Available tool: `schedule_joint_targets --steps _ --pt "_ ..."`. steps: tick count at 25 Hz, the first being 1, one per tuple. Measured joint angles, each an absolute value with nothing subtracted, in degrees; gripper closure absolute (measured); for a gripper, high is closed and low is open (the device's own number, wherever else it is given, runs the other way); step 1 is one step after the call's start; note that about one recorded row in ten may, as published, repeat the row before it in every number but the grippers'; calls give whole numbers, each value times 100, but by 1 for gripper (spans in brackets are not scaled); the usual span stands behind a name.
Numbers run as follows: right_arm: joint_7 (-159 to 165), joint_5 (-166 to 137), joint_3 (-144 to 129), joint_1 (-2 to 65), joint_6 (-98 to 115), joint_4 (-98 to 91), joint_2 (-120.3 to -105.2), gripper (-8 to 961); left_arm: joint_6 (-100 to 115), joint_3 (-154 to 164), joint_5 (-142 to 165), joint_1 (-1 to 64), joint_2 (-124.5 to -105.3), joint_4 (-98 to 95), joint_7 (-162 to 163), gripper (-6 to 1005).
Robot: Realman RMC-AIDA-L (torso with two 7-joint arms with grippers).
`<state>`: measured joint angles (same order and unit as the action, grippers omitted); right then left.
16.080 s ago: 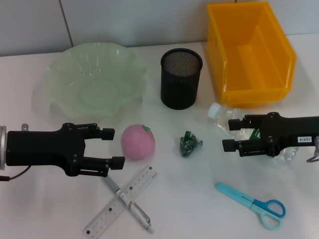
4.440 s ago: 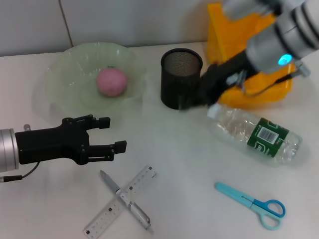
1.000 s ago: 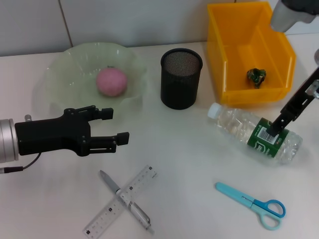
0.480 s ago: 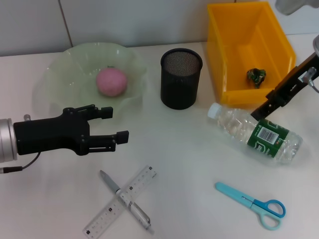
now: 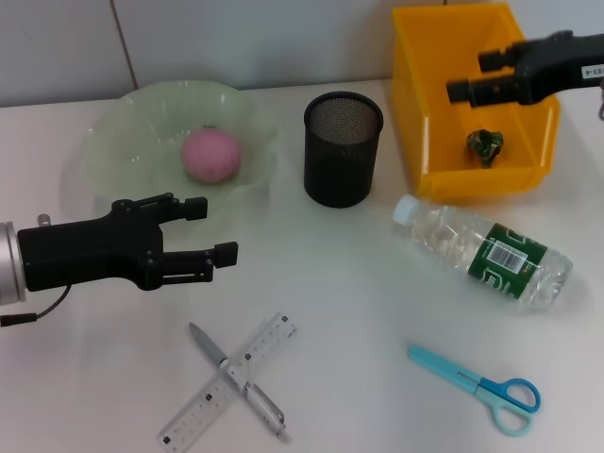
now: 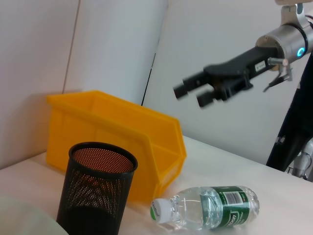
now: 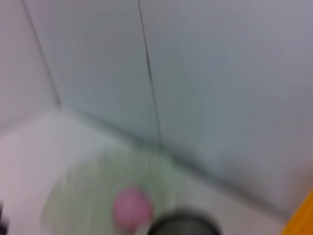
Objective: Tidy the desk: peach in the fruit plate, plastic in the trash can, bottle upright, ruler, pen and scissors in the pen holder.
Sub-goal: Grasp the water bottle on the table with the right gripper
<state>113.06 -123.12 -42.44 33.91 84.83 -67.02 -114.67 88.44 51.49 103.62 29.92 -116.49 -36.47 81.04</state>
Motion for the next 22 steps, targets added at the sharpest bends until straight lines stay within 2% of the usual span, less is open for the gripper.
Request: schedule_joint_targets --steps 4,11,16,18,22 --pt "9975 -10657 -4011 3013 7596 -5794 -11623 198 8843 5129 10362 3002 -11643 -3647 8109 125" --pt "9039 -9538 -3691 3008 7521 -4988 -11643 197 8842 5080 10362 2998 -11638 -3647 8104 125" --pt "8855 -9338 -3658 3023 7472 -4965 -11784 182 8842 5072 10362 3007 -11636 -3647 8098 125" --pt "8823 -9234 -3656 3007 7470 -4962 -11792 171 8838 5070 10362 3012 -11629 -3647 8092 125" --pt "8829 -9159 -3698 2988 7547 -4921 -11712 151 8828 5046 10362 3018 -11621 -3647 8074 125"
